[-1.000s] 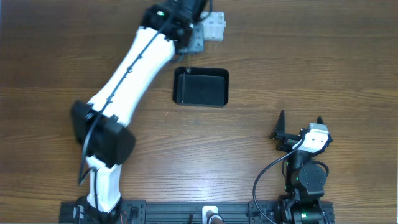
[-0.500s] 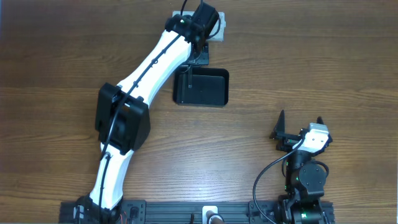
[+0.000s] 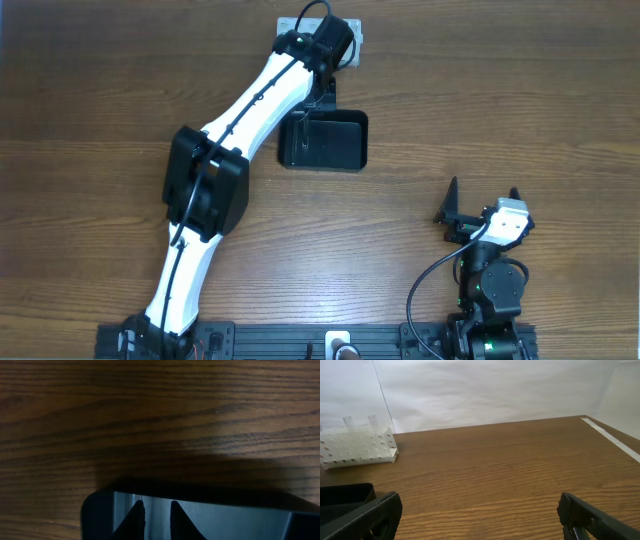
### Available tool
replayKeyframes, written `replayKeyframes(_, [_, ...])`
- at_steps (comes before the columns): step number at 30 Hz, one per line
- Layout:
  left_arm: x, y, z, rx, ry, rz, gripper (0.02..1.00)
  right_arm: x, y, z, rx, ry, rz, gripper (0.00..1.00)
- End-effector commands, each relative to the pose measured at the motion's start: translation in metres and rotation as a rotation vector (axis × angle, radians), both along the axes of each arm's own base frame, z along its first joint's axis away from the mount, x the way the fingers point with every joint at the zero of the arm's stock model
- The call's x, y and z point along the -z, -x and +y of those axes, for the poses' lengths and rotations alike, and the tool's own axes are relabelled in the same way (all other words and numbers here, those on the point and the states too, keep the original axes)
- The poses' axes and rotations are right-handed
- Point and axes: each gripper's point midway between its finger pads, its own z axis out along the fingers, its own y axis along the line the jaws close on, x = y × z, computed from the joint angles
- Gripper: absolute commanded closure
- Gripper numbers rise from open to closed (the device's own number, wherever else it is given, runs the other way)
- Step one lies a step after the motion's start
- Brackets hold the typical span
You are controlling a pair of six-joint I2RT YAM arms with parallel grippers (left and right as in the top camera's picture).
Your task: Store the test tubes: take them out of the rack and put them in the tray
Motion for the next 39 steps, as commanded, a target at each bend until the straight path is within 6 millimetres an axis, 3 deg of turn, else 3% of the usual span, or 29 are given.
replayKeyframes(1, [0.024,0.003,-0.001,-0.018,0.007,0.048,0.912,0.001,0.001,-0.003,0.018,-0.005,-0.003,0.009])
replayKeyframes(17, [0.024,0.001,-0.003,-0.016,0.011,0.040,0.882,0.001,0.001,-0.003,0.018,-0.005,-0.003,0.009])
replayKeyframes(25, [0.026,0.009,-0.002,-0.010,0.007,0.076,0.873,0.001,0.001,-0.003,0.018,-0.005,-0.003,0.007])
replayKeyframes(33, [0.026,0.011,-0.006,-0.004,0.020,0.084,0.812,0.001,0.001,-0.003,0.018,-0.005,-0.003,0.009])
replayKeyframes(36, [0.024,0.011,-0.007,-0.003,0.022,0.080,0.724,0.001,0.001,-0.003,0.018,-0.005,-0.003,0.009])
replayKeyframes(39, [0.007,0.009,-0.008,0.000,0.039,0.050,0.641,0.001,0.001,-0.003,0.018,-0.005,-0.003,0.009])
